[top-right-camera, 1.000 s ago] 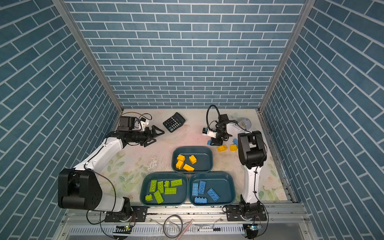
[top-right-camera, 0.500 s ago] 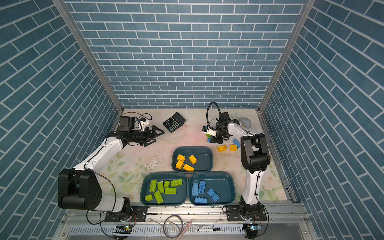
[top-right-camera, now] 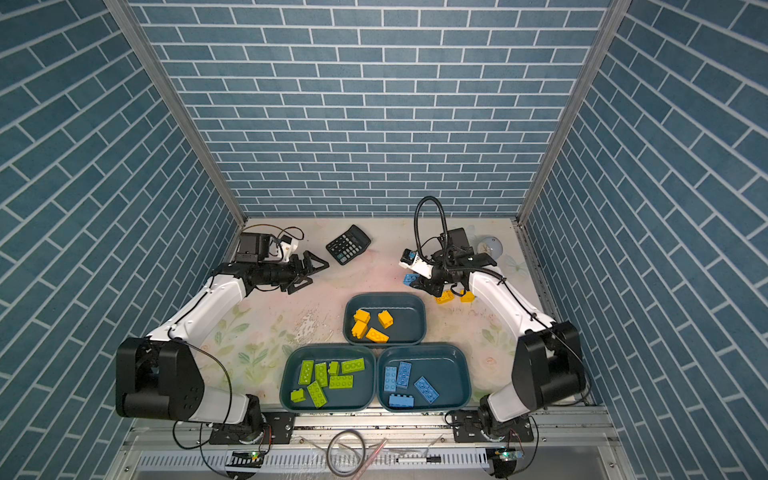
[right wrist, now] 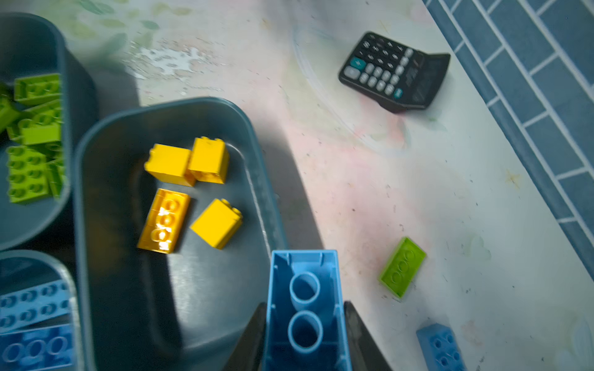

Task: Sort the legos into containers by color
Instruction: 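Carry the light blue brick into the blue-filled bin and release it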

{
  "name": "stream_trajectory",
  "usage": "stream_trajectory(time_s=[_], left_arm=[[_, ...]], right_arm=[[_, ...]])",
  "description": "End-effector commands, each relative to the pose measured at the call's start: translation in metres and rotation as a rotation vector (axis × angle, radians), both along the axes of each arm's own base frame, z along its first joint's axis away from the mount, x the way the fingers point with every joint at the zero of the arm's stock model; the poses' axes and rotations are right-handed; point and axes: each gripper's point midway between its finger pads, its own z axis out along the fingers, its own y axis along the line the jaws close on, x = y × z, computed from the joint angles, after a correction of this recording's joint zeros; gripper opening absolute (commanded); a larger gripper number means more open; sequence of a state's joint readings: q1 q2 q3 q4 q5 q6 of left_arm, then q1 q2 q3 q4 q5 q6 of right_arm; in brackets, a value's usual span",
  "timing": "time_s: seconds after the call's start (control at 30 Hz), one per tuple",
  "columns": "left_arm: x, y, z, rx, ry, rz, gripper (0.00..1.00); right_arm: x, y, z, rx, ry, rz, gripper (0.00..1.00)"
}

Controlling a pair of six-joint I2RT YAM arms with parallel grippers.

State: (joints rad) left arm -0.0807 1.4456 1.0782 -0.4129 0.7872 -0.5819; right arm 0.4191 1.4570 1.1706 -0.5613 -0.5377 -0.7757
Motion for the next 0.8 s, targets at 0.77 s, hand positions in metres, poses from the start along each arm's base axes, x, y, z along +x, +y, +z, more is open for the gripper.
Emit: stream_trajectory(time_s=[0.77], left_arm=[[-0.021,0.000,0.005,-0.016,-0.040,-0.031,0.99]], right_arm=[[-0.161,-0.028,-0.076,-0.252,0.238,0.108,0.63]])
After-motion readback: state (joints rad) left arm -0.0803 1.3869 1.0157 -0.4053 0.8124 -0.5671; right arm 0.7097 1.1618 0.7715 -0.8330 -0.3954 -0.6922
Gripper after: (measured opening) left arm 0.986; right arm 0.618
